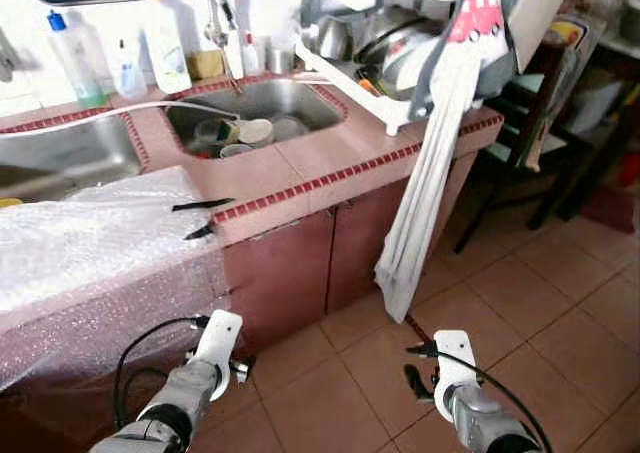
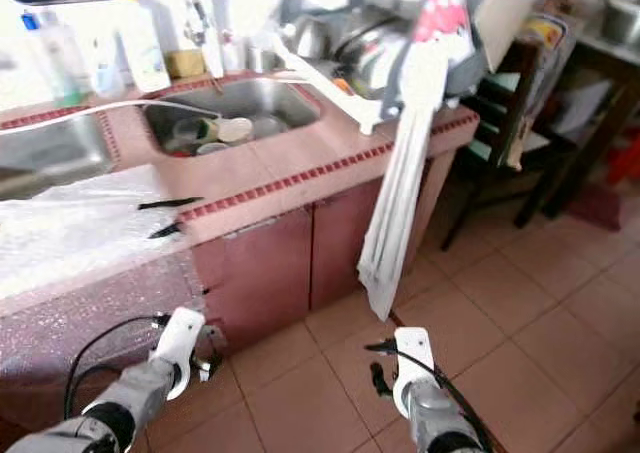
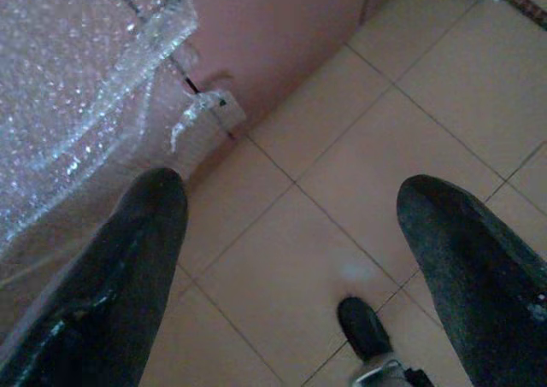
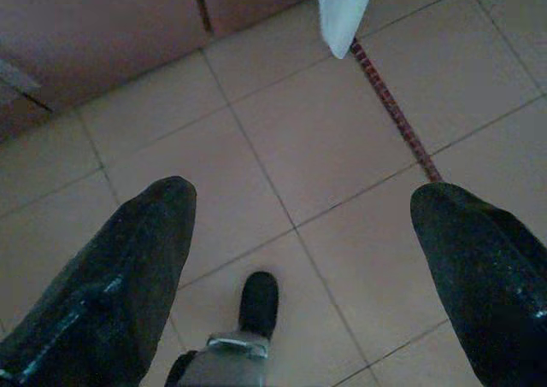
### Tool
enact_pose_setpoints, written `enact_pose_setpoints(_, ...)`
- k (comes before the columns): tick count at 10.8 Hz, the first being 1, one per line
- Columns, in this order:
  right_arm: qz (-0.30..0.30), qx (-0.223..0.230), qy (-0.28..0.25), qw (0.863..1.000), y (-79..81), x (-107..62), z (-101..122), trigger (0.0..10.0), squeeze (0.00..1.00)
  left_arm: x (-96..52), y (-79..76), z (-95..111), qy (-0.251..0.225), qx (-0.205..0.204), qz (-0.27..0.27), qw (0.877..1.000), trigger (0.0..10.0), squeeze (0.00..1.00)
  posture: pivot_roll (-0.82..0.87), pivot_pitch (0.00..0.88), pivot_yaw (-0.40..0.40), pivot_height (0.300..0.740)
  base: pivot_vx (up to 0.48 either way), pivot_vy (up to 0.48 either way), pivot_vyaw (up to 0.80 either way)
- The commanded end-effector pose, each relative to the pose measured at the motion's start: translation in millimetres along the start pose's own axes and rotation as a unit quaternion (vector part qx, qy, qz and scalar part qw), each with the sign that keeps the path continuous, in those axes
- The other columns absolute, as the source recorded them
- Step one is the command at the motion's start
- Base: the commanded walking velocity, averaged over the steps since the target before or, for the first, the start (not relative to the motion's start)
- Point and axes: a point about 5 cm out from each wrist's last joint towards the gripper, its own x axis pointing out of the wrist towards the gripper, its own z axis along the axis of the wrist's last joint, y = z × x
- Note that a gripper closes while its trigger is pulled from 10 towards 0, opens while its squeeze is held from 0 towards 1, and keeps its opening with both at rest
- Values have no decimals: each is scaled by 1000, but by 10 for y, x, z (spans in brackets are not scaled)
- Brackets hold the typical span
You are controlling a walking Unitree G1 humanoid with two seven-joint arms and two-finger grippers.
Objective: Kitchen organization
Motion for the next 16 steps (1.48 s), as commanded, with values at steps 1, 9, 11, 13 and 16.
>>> enact_pose_setpoints(1,-5,4,4,1000,-17,-3,-16,10000,0,2,2,18,0,-2,-2,1000,10000,0,-147,0,-6,740,0,-439,0)
enact_pose_setpoints(9,-12,22,1,1000,-13,-3,-18,10000,0,0,9,18,3,8,-9,1000,10000,0,-155,1,19,740,0,-475,0)
enact_pose_setpoints(11,-12,25,1,1000,-4,-2,-19,10000,0,-1,17,17,3,11,-8,1000,10000,0,-155,0,26,740,0,-480,0)
enact_pose_setpoints(13,-11,26,1,1000,2,-2,-21,10000,0,-2,19,14,5,17,-9,1000,10000,0,-156,0,29,740,0,-480,0)
enact_pose_setpoints(16,-11,28,1,1000,2,-2,-24,10000,0,-2,18,11,6,20,-10,1000,10000,0,-156,0,32,740,0,-400,0)
